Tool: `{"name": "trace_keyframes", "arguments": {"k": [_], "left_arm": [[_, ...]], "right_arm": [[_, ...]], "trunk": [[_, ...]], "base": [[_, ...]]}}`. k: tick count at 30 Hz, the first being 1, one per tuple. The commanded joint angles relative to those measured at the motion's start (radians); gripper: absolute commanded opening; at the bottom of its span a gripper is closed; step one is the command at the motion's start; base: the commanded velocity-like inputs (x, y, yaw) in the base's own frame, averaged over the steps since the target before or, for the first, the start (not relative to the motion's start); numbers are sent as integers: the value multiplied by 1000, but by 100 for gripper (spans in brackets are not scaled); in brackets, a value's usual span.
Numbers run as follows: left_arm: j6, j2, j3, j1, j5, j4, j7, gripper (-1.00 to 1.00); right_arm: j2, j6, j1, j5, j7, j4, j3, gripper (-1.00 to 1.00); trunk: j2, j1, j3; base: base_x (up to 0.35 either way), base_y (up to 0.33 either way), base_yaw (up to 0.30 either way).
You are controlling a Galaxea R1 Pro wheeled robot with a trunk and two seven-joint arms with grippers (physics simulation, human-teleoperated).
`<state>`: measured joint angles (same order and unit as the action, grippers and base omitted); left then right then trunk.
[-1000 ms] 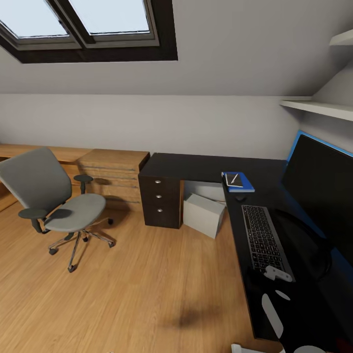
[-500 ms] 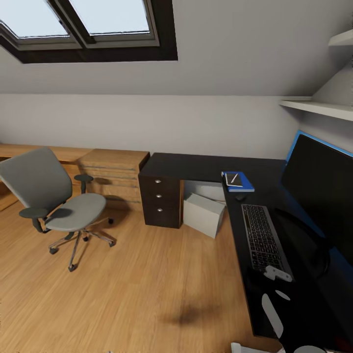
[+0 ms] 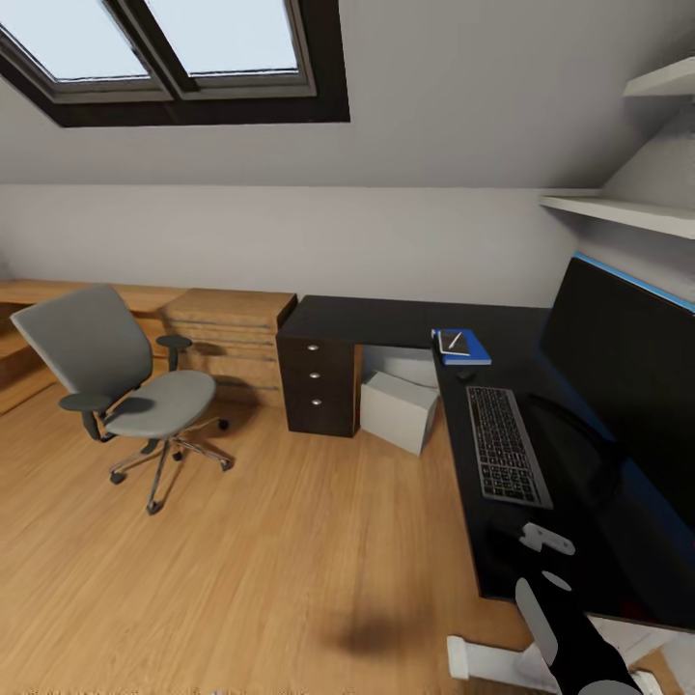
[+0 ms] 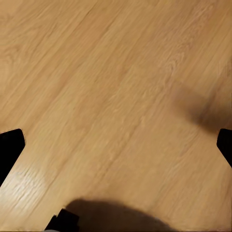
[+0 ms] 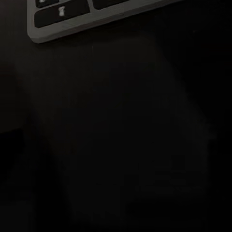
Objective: In the bedroom, organize the workspace by keeping the computer under the desk, ensuring the monitor is on the desk, placing the keyboard on the desk next to the monitor, placing the mouse on the desk next to the keyboard, moving the folder from the swivel chair onto the desk next to the mouse, stacking the notebook on top of the folder with the pen on top of the notebook, and positioning the swivel chair next to the desk.
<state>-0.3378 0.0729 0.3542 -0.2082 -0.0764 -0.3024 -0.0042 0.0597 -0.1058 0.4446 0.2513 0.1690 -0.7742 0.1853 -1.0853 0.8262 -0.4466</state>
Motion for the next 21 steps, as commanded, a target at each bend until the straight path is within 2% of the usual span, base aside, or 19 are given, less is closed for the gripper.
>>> {"name": "trace_keyframes", "arguments": {"k": [1,11,21], "left_arm": [[-3,0,-1,0,-8,0,0,100],[-3,0,-1,0,-7,0,0,100],[-3,1,0,0,-8,0,0,100]], "right_arm": [[0,-5,0,8,4,-2,-1,100],[0,-4,0,7,3,-2,-1,100],[-4,-1,0,3,-1,-4,-11,100]], "trunk": [[-1,-1,-1],[-1,-1,-1],[-1,-1,-1]], "base": [[-283,0,0],[-268,0,0],[-64,0,0]]}}
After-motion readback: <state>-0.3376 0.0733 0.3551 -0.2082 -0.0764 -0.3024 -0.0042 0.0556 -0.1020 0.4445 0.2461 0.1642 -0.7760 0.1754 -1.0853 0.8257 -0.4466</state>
